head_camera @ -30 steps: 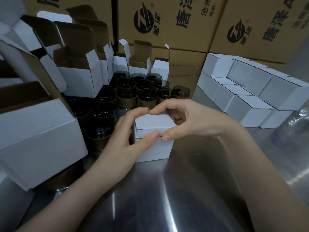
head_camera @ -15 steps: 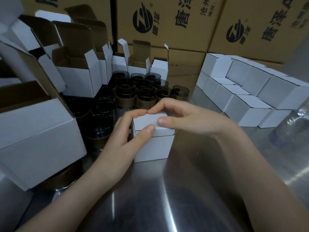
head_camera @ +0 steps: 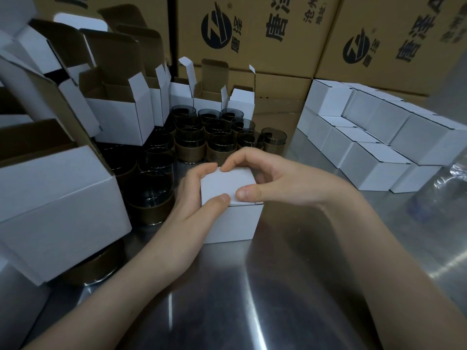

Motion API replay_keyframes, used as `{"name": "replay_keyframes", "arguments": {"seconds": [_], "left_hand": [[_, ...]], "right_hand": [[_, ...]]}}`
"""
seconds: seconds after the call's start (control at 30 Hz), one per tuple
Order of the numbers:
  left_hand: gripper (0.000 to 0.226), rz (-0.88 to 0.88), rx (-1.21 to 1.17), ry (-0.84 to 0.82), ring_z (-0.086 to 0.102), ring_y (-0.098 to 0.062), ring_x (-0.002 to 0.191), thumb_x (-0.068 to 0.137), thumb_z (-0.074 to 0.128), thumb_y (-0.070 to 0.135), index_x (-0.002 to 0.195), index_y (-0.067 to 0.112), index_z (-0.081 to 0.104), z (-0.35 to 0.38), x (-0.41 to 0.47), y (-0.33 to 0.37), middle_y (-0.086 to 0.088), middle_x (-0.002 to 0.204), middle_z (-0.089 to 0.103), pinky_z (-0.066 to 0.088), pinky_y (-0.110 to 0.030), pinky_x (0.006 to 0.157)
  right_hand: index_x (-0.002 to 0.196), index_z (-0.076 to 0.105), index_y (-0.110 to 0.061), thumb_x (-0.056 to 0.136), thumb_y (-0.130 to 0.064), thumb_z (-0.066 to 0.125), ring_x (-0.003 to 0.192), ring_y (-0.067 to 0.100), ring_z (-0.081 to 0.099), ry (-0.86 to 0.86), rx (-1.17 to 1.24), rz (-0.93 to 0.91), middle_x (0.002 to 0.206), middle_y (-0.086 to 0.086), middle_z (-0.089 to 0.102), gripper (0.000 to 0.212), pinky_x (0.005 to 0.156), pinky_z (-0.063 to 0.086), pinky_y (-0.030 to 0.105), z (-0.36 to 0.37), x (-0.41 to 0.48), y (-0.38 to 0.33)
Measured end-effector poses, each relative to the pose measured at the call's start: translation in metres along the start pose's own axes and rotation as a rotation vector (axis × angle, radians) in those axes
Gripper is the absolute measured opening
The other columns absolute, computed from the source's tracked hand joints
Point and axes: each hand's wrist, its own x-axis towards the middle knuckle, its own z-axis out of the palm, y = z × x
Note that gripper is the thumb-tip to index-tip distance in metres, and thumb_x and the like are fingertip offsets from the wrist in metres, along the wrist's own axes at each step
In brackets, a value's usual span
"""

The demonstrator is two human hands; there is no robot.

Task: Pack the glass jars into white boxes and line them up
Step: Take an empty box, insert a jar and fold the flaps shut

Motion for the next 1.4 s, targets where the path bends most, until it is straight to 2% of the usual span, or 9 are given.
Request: {"name": "replay_keyframes", "arguments": {"seconds": [0.1, 0.2, 0.4, 0.7, 0.8, 0.93, 1.07, 1.2, 1.4], "left_hand": [[0.059, -0.025, -0.066, -0.008, 0.043, -0.003, 0.127, 0.066, 0.056, 0.054, 0.123, 0.053, 0.039, 0.000, 0.002, -0.002, 0.013, 0.138, 0.040, 0.037, -0.035, 0.110], [0.057, -0.027, -0.130, -0.004, 0.045, -0.001, 0.126, 0.058, 0.057, 0.056, 0.113, 0.062, 0.043, 0.001, 0.005, -0.005, 0.017, 0.137, 0.042, 0.039, -0.033, 0.106], [0.063, -0.061, -0.211, -0.030, 0.056, 0.006, 0.109, 0.051, 0.061, 0.048, 0.111, 0.062, 0.051, -0.001, 0.011, -0.007, 0.021, 0.127, 0.049, 0.044, -0.025, 0.089], [0.056, -0.043, -0.174, -0.035, 0.050, -0.010, 0.124, 0.061, 0.064, 0.040, 0.116, 0.051, 0.057, -0.002, 0.007, 0.000, 0.007, 0.133, 0.051, 0.042, -0.038, 0.105], [0.051, -0.053, -0.137, -0.022, 0.048, -0.007, 0.126, 0.072, 0.061, 0.039, 0.121, 0.050, 0.054, -0.002, 0.005, 0.000, 0.009, 0.137, 0.047, 0.038, -0.038, 0.111], [0.053, -0.045, -0.065, 0.006, 0.043, -0.003, 0.130, 0.074, 0.061, 0.046, 0.126, 0.050, 0.048, 0.000, 0.002, 0.001, 0.012, 0.139, 0.045, 0.034, -0.039, 0.115], [0.078, -0.040, -0.024, -0.015, 0.041, -0.001, 0.132, 0.062, 0.074, 0.053, 0.133, 0.051, 0.040, 0.000, -0.002, 0.002, 0.013, 0.141, 0.042, 0.038, -0.037, 0.113], [0.097, -0.027, 0.053, -0.028, 0.039, -0.003, 0.132, 0.059, 0.077, 0.035, 0.136, 0.056, 0.021, 0.000, -0.001, -0.001, 0.015, 0.144, 0.035, 0.039, -0.037, 0.113], [0.109, 0.004, 0.064, -0.032, 0.039, -0.008, 0.136, 0.058, 0.069, 0.020, 0.144, 0.051, 0.009, -0.001, 0.000, -0.008, 0.010, 0.148, 0.031, 0.042, -0.038, 0.111]], "right_hand": [[0.121, 0.053, -0.023, 0.082, -0.025, 0.070, 0.104, 0.021, 0.058, -0.001, 0.009, 0.003, 0.124, 0.007, 0.052, 0.042, 0.089, 0.052, 0.045, 0.000, 0.000, 0.000], [0.119, 0.054, -0.025, 0.080, -0.026, 0.073, 0.111, 0.028, 0.058, 0.001, 0.013, 0.013, 0.126, 0.008, 0.052, 0.044, 0.093, 0.052, 0.048, -0.001, 0.000, 0.001], [0.118, 0.055, -0.028, 0.077, -0.028, 0.076, 0.107, 0.019, 0.061, 0.010, -0.008, 0.033, 0.123, 0.000, 0.055, 0.046, 0.086, 0.054, 0.031, -0.001, 0.001, -0.001], [0.117, 0.058, -0.026, 0.078, -0.025, 0.076, 0.100, 0.019, 0.061, 0.035, -0.027, 0.033, 0.121, 0.002, 0.056, 0.043, 0.080, 0.053, 0.029, 0.001, -0.002, -0.006], [0.115, 0.063, -0.030, 0.080, -0.029, 0.079, 0.090, 0.032, 0.057, 0.099, -0.193, 0.020, 0.117, -0.005, 0.055, 0.038, 0.080, 0.052, 0.041, 0.000, -0.005, -0.013], [0.106, 0.066, -0.039, 0.080, -0.031, 0.078, 0.086, 0.010, 0.052, 0.153, -0.391, -0.019, 0.116, -0.005, 0.048, 0.030, 0.087, 0.050, 0.028, 0.000, -0.011, -0.027], [0.109, 0.070, -0.036, 0.084, -0.030, 0.074, 0.092, 0.008, 0.049, 0.221, -0.584, 0.021, 0.104, -0.006, 0.047, 0.027, 0.086, 0.046, 0.029, 0.006, -0.016, -0.033], [0.121, 0.068, -0.035, 0.093, -0.033, 0.061, 0.094, 0.005, 0.048, 0.297, -0.699, 0.087, 0.103, -0.012, 0.047, 0.028, 0.083, 0.043, 0.025, 0.018, -0.025, -0.035], [0.135, 0.050, -0.041, 0.066, -0.082, 0.035, 0.111, 0.002, 0.040, 0.347, -0.785, 0.221, 0.120, -0.018, 0.039, 0.081, 0.089, 0.045, 0.032, 0.046, -0.038, -0.043]]}}
